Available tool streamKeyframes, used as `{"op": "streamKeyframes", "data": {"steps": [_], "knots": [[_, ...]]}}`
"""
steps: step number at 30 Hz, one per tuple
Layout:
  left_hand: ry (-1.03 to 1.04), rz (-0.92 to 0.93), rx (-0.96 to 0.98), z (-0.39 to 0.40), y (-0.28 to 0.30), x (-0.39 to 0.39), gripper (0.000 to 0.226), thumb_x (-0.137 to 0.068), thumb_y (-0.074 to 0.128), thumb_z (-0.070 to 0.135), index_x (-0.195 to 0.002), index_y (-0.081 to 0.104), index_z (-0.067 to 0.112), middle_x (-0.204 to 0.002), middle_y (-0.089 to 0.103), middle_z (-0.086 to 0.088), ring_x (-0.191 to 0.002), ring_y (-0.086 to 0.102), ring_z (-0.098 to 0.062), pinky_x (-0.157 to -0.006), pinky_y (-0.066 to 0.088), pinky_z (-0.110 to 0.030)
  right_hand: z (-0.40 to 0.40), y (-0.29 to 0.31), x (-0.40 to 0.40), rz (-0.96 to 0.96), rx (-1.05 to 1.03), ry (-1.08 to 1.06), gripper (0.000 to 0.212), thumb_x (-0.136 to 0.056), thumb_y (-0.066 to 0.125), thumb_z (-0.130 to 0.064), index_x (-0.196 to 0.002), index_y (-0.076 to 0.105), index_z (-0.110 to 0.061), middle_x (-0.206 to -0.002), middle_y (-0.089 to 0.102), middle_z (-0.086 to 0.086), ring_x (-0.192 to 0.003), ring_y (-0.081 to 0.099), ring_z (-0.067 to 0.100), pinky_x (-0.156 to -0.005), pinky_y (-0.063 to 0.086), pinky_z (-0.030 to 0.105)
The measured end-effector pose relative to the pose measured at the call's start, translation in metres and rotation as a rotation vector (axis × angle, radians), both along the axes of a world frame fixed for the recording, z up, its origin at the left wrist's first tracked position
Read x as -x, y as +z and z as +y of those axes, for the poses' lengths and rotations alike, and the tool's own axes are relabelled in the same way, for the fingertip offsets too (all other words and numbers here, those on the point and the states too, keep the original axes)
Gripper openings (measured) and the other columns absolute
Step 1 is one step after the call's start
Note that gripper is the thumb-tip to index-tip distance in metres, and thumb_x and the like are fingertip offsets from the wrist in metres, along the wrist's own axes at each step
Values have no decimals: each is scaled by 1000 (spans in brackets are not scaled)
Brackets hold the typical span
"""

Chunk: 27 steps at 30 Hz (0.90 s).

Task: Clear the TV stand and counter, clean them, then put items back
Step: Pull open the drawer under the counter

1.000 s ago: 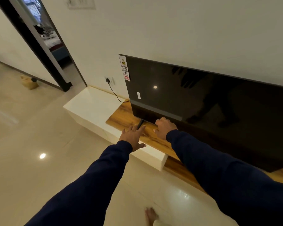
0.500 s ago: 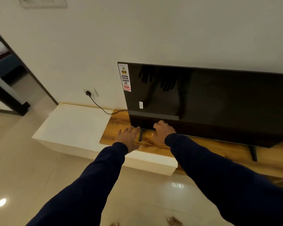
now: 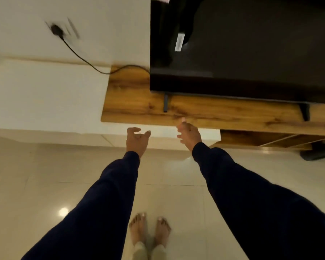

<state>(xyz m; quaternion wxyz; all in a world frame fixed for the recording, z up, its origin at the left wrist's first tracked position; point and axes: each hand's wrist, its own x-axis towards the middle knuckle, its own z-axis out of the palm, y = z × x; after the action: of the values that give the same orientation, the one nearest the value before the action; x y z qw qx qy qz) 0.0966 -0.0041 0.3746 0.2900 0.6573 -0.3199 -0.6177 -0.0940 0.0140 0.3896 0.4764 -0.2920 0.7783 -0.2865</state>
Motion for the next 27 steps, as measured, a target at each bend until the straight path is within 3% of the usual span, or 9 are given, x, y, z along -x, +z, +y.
{"op": "streamKeyframes", "data": {"steps": [3,7,11,17,20,22,24,27], "knots": [[196,133,-118,4,-74,-7,36,-89,67,31,-116,49,17,-117,63,-11,-100,66,-25,-81,57,-42,10,-77,-13,-276,-42,-248,52,-107,34,-52,-119,65,-11,-119,68,6,-108,67,23,-95,55,41],[412,310,-265,3,-173,-12,28,-92,55,31,-113,55,13,-109,61,-13,-96,65,-30,-87,57,-48,23,-178,-23,-467,-106,-573,50,-109,28,-45,-118,65,-12,-118,68,5,-102,68,19,-95,54,45],[508,459,-321,8,-272,-6,50,-94,40,46,-123,55,8,-116,61,-17,-112,62,-39,-98,49,-56,31,-284,-35,-603,-65,-783,53,-109,26,-43,-141,50,-7,-120,63,13,-104,67,25,-94,57,53],[641,623,-359,-7,-384,6,73,-90,30,64,-130,51,7,-124,58,-26,-114,59,-44,-104,43,-61,3,-405,-40,-718,50,-904,89,-94,20,-79,-160,21,-19,-129,56,20,-110,65,36,-84,60,54],[671,657,-323,-27,-435,17,73,-90,31,64,-131,50,8,-127,56,-25,-114,58,-43,-106,43,-58,-17,-463,-37,-771,112,-906,94,-93,15,-81,-160,24,-15,-136,55,19,-114,62,33,-93,54,55],[693,658,-286,-39,-451,24,71,-89,31,64,-129,53,9,-127,58,-23,-114,58,-40,-106,43,-55,-26,-482,-38,-855,211,-934,92,-94,16,-80,-152,37,-11,-130,60,18,-115,62,33,-100,49,58],[732,709,-219,-47,-461,30,68,-89,31,63,-127,57,12,-126,60,-19,-115,59,-37,-106,45,-54,-32,-494,-40,-926,331,-1011,85,-94,21,-80,-139,49,-13,-125,63,16,-115,62,35,-100,50,60],[778,803,-123,-55,-463,31,64,-91,29,56,-127,61,13,-127,63,-16,-117,60,-35,-105,47,-52,-40,-502,-42,-990,422,-1075,83,-95,26,-78,-141,51,-14,-130,62,16,-121,59,39,-96,52,58]]}}
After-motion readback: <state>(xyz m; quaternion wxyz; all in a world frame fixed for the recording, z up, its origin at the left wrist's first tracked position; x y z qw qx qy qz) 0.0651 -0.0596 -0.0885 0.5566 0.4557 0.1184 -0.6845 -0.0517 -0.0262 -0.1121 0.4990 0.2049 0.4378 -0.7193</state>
